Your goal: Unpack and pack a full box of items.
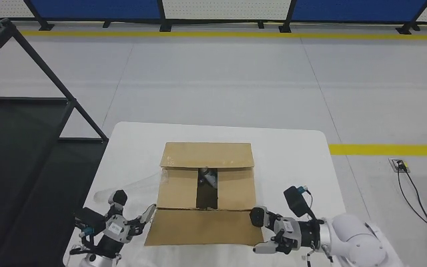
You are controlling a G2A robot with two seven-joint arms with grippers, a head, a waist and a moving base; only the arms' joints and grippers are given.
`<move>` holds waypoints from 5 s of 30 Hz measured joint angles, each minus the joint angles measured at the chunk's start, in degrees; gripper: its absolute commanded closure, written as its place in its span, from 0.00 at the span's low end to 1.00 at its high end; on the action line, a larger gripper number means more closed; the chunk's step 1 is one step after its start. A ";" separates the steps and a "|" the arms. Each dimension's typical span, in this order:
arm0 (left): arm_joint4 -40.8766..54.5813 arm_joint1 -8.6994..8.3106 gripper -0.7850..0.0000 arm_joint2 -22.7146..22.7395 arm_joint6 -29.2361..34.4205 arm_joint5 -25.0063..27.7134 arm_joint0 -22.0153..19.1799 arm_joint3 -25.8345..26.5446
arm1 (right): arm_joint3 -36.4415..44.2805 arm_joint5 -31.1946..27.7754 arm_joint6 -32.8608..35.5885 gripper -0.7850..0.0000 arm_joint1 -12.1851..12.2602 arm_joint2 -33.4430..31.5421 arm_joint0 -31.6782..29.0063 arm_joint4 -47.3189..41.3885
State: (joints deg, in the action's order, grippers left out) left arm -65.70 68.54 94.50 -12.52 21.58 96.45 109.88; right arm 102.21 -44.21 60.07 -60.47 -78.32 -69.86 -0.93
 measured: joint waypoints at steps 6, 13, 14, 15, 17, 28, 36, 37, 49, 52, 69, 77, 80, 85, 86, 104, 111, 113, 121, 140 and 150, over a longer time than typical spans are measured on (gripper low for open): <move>-4.97 -0.47 0.00 -0.19 1.77 4.44 0.92 -0.66 | -1.27 -1.39 -1.39 0.00 1.31 2.17 0.43 2.62; -9.49 -0.96 0.00 0.05 3.34 7.33 1.23 -2.13 | -5.14 -0.87 -0.87 0.00 2.05 3.05 2.92 -7.20; -10.10 -0.99 0.00 -0.08 3.53 7.10 1.12 -2.46 | -5.50 -0.46 -0.46 0.00 2.17 3.10 3.27 -9.17; -10.46 -1.01 0.00 -0.19 3.59 6.92 1.02 -2.70 | -5.72 -0.04 -0.05 0.00 2.25 3.15 3.54 -10.68; -10.89 -1.01 0.00 -0.48 3.64 6.37 0.79 -3.27 | -6.51 1.81 0.63 0.00 2.40 3.14 4.28 -14.32; -10.51 -0.98 0.00 -0.97 4.10 5.39 0.35 -3.94 | -9.06 9.05 -3.19 0.00 2.60 1.15 5.81 -15.23; -10.42 -0.97 0.00 -1.07 4.22 5.26 0.31 -3.92 | -8.46 18.13 -5.36 0.00 1.85 5.55 8.56 -17.59; -10.30 -0.96 0.00 -1.18 4.31 5.15 0.26 -3.89 | -9.15 19.74 -5.74 0.00 1.63 6.49 9.71 -18.15; -10.39 -0.98 0.00 -1.73 4.01 4.16 -0.11 -4.30 | -20.14 33.90 -11.54 0.00 -1.41 16.00 22.47 -21.41; -10.38 -0.98 0.00 -1.73 4.01 4.17 -0.11 -4.29 | -21.59 33.91 -13.08 0.00 -1.96 17.09 23.90 -21.07; -10.38 -0.98 0.00 -1.73 4.01 4.17 -0.11 -4.29 | -22.50 33.73 -26.39 0.00 -5.06 20.64 30.40 -18.97; -10.38 -0.98 0.00 -1.73 4.01 4.17 -0.11 -4.29 | -26.56 38.37 -37.18 0.00 -7.67 24.87 37.30 -12.73; -10.38 -0.98 0.00 -1.73 4.01 4.17 -0.11 -4.29 | -30.03 38.96 -37.92 0.00 -8.92 26.64 40.35 -13.28; -10.38 -0.98 0.00 -1.73 4.01 4.17 -0.11 -4.29 | -33.39 36.08 -35.72 0.00 -9.93 28.42 43.10 -12.67; -10.38 -0.98 0.00 -1.73 4.01 4.17 -0.11 -4.29 | -33.34 36.23 -35.77 0.00 -9.90 28.39 43.06 -12.67; -10.38 -0.98 0.00 -1.73 4.01 4.16 -0.11 -4.29 | -41.71 43.92 -44.36 0.00 -15.05 34.33 48.94 -17.42; -11.25 -1.04 0.00 -2.02 3.36 3.52 0.57 -4.38 | -54.65 43.77 -48.14 0.00 -19.87 38.35 54.91 -19.53; -11.58 -1.06 0.00 -2.00 2.85 3.27 0.79 -4.77 | -58.35 44.07 -47.27 0.00 -20.99 38.86 56.32 -20.28; -11.45 -1.04 0.00 -2.14 1.99 1.59 0.87 -5.76 | -68.28 43.80 -42.81 0.00 -24.25 40.27 60.00 -20.44; -12.02 -1.01 0.00 -3.17 1.96 -1.13 -0.80 -7.76 | -77.62 45.64 -39.91 0.00 -27.90 40.05 63.16 -15.81; -11.91 -1.01 0.00 -3.52 2.99 -1.97 -1.66 -8.76 | -79.65 46.17 -41.11 0.00 -28.80 38.77 63.67 -14.20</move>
State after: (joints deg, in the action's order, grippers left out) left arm -77.61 67.53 90.98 -9.53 19.61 94.79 101.12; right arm 22.56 1.96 18.96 -89.27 -39.55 -6.19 -15.13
